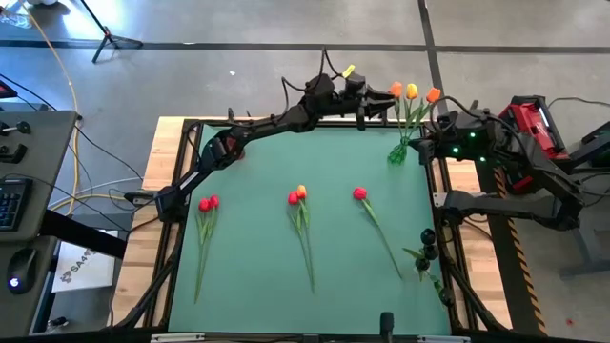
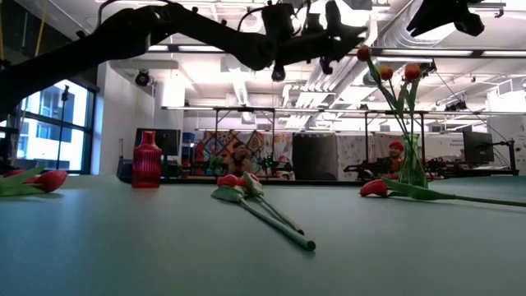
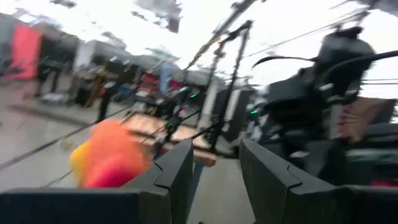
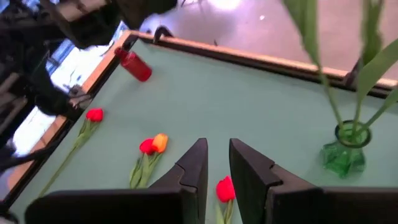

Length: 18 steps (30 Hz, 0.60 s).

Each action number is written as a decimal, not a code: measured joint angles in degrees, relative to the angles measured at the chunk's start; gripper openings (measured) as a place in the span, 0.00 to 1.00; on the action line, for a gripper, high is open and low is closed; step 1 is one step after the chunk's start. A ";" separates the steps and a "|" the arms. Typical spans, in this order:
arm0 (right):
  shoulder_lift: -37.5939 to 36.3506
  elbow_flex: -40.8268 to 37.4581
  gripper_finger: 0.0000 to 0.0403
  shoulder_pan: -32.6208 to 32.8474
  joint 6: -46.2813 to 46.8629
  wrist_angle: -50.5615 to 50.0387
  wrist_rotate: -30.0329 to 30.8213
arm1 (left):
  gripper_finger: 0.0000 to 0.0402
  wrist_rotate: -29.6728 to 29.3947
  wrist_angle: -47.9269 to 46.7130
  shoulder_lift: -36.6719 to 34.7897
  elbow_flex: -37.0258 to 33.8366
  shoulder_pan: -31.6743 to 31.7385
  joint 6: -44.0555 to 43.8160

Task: Sort flowers into vase by color
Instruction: Put the right orange tulip into the green flower vase

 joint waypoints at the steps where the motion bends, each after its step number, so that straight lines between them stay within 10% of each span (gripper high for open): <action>1: 0.67 0.00 0.14 0.02 -0.37 0.00 0.22 | 0.30 1.40 1.33 -0.21 0.00 -0.03 -0.05; 18: 10.13 0.00 0.14 0.00 -13.35 0.43 18.46 | 0.20 8.56 -26.21 -8.86 0.13 3.18 16.05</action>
